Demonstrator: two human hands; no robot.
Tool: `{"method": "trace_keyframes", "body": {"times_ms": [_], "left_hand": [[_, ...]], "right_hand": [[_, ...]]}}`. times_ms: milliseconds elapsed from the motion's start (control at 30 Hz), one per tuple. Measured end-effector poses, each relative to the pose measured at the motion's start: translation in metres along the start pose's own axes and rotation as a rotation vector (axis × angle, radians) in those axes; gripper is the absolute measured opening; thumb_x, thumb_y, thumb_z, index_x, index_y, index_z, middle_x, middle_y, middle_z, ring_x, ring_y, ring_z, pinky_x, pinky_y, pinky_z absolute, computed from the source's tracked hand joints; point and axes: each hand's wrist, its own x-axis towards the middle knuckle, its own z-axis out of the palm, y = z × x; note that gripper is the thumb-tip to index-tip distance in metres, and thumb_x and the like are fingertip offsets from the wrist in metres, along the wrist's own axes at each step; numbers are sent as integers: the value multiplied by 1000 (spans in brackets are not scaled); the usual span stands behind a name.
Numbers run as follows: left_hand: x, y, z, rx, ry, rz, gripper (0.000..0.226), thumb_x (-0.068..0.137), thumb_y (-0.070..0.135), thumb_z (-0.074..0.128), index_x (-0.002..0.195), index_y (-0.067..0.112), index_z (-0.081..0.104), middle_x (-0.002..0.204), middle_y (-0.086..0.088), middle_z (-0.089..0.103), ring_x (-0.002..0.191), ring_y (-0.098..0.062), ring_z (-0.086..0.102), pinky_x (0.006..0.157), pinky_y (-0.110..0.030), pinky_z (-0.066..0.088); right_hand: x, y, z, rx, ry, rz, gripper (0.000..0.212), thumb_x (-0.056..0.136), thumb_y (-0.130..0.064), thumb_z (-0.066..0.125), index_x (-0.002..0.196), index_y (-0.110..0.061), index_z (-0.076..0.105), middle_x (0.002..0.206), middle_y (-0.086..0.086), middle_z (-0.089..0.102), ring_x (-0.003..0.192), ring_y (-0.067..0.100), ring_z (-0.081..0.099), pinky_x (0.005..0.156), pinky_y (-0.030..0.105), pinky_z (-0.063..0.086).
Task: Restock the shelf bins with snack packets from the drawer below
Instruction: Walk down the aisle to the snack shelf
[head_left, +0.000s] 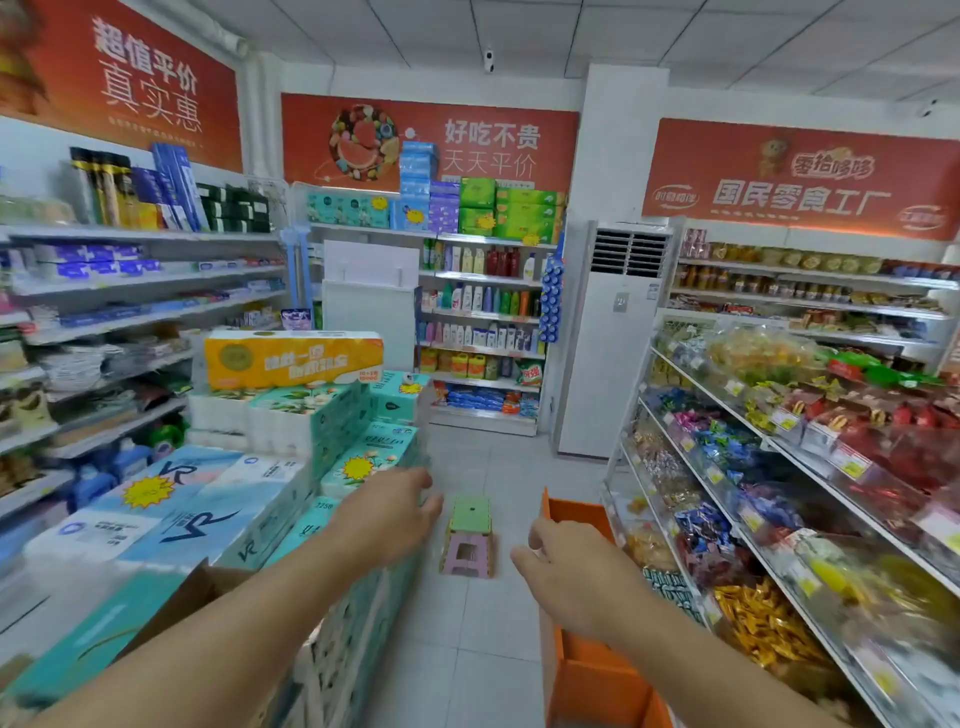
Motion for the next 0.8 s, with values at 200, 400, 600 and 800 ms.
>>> {"method": "trace_keyframes", "body": {"times_ms": [200, 400, 600, 800], "left_hand": [[76, -30, 27, -2, -82, 0, 42, 103, 50, 42, 130, 24, 61, 131, 0, 66, 116, -21, 61, 98, -41, 53], [139, -43, 64, 20, -110, 0, 36, 102, 49, 42, 116, 24, 65, 121, 0, 68, 109, -21, 62, 93, -39, 53], [207, -38, 107, 5, -70, -32, 39, 104, 47, 43, 128, 24, 63, 128, 2, 66, 115, -19, 61, 96, -36, 52], [277, -24, 147, 7, -85, -100, 44, 102, 48, 42, 135, 25, 59, 135, 1, 64, 120, -20, 60, 100, -38, 51]], "right_hand": [[68, 11, 12, 3, -20, 58, 35, 104, -53, 39, 111, -24, 58, 108, -4, 61, 95, 18, 60, 80, 38, 53], [132, 39, 22, 9, -35, 100, 41, 102, -56, 39, 118, -24, 60, 113, -3, 64, 99, 20, 62, 86, 43, 56], [214, 91, 32, 34, -65, 55, 36, 103, -51, 39, 118, -25, 59, 109, -5, 63, 97, 17, 62, 85, 42, 57], [297, 154, 32, 31, -115, 11, 40, 103, -51, 39, 122, -23, 59, 117, -1, 64, 102, 21, 63, 89, 43, 57]]}}
